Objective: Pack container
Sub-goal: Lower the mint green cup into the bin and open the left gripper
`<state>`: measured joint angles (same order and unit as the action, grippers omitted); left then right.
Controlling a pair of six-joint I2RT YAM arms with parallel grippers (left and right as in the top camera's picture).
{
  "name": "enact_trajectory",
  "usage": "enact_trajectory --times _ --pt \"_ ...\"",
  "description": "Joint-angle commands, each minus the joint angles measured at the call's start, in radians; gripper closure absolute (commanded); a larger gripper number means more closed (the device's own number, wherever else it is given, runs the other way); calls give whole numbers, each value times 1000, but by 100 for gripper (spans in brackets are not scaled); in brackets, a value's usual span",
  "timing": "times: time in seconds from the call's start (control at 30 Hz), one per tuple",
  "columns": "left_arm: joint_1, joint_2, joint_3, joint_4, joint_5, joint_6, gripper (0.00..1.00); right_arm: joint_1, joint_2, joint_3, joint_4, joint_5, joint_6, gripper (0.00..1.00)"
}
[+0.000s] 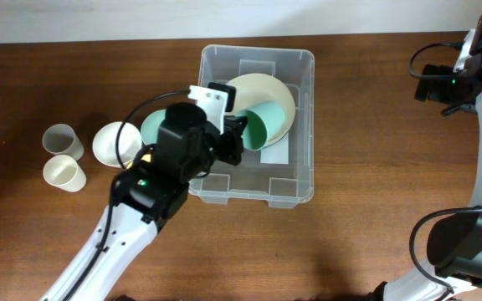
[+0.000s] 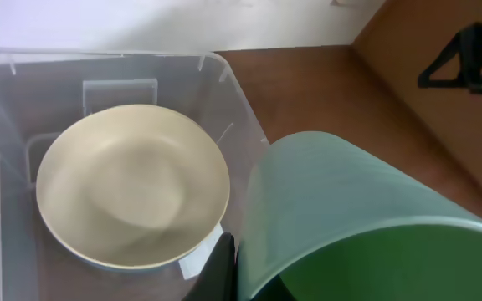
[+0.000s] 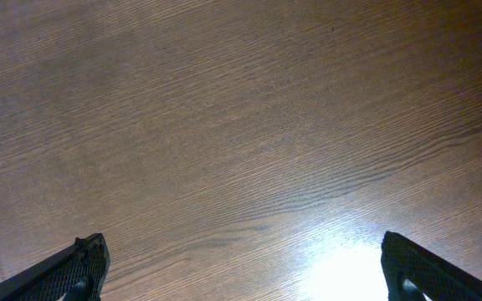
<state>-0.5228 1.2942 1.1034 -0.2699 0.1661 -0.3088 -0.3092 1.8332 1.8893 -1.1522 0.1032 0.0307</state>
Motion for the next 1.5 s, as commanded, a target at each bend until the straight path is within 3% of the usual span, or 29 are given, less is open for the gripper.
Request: enact_trajectory --times 0.0,0.53,0.63,0.8,1.07,1.47 --pt "-21 43 27 12 -58 66 99 -5 -13 14 0 -6 11 1" --pt "-67 211 27 -13 -58 106 99 -5 -13 14 0 -6 11 1" --pt "-125 211 32 -61 -70 215 99 -5 -13 14 0 -6 11 1" --pt "-232 211 101 -231 -237 361 99 -5 -13 14 0 -6 11 1" --pt "-234 211 290 -400 -190 360 99 -5 -13 14 0 -6 11 1" --pt "-233 280 305 -455 -268 359 99 -5 -13 14 0 -6 11 1"
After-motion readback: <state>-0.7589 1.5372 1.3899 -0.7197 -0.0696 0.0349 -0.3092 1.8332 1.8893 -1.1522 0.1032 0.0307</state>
